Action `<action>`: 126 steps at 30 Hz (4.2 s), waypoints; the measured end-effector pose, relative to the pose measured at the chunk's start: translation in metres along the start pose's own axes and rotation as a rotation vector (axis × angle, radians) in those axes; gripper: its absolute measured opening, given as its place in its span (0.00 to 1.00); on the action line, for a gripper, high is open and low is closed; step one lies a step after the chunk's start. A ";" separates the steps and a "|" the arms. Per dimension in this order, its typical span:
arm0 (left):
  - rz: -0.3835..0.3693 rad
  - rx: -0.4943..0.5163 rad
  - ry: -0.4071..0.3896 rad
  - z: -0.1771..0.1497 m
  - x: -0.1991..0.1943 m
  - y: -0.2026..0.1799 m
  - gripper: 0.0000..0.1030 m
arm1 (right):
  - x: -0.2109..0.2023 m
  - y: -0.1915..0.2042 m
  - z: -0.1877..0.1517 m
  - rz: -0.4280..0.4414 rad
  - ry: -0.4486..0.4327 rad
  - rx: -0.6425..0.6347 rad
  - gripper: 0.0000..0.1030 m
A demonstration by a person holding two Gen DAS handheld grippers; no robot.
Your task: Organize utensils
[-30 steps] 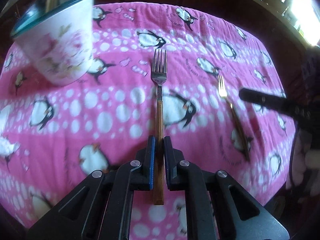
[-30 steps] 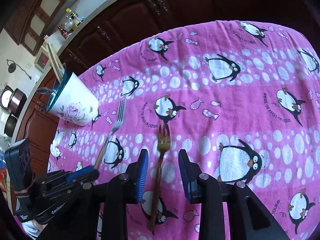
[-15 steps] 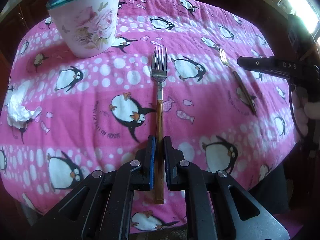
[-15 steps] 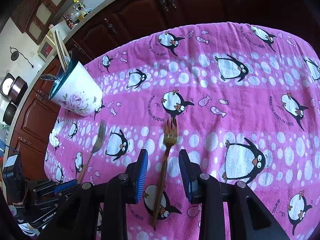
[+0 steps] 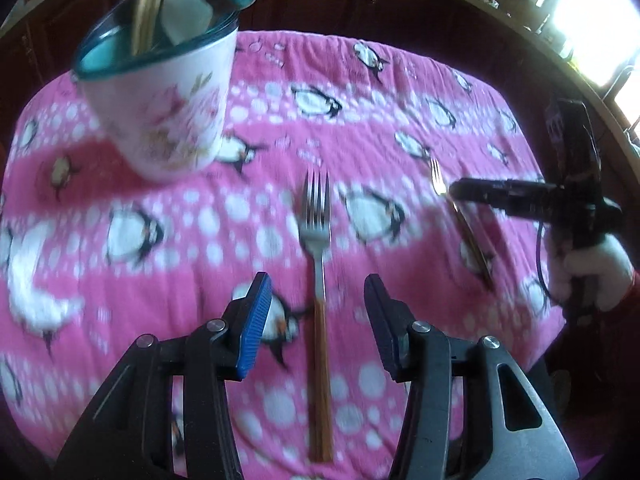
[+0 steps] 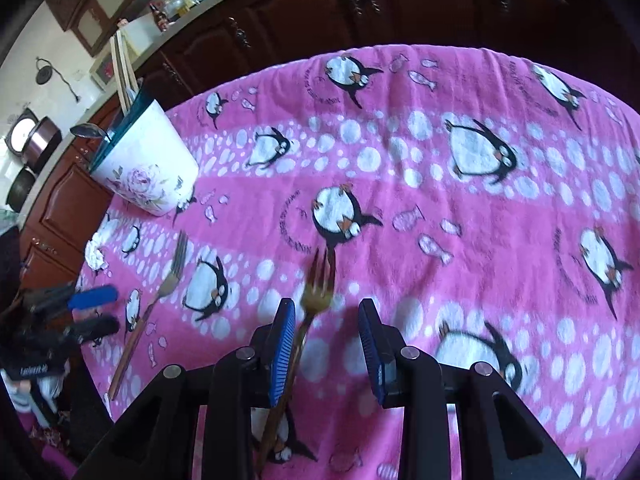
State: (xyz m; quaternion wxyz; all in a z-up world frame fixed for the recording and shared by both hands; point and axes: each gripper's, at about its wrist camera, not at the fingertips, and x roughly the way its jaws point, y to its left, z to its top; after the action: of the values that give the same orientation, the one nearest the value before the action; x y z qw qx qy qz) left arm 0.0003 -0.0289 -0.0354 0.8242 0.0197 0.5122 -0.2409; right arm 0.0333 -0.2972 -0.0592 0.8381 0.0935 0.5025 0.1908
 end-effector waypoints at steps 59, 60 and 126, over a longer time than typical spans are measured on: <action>-0.072 0.142 -0.048 0.043 -0.009 -0.003 0.17 | -0.014 0.014 0.002 0.094 -0.077 -0.115 0.11; -0.070 0.135 -0.054 0.043 -0.012 -0.002 0.17 | -0.012 0.014 0.001 0.079 -0.059 -0.122 0.23; 0.193 -0.058 -0.516 0.057 -0.237 0.074 0.02 | -0.120 0.190 0.105 0.162 -0.394 -0.287 0.02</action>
State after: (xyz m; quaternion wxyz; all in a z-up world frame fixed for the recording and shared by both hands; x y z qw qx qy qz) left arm -0.0065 0.1094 0.1782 0.9468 -0.0172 0.2876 -0.1435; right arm 0.0316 -0.1705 0.1542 0.9065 0.0491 0.2881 0.3048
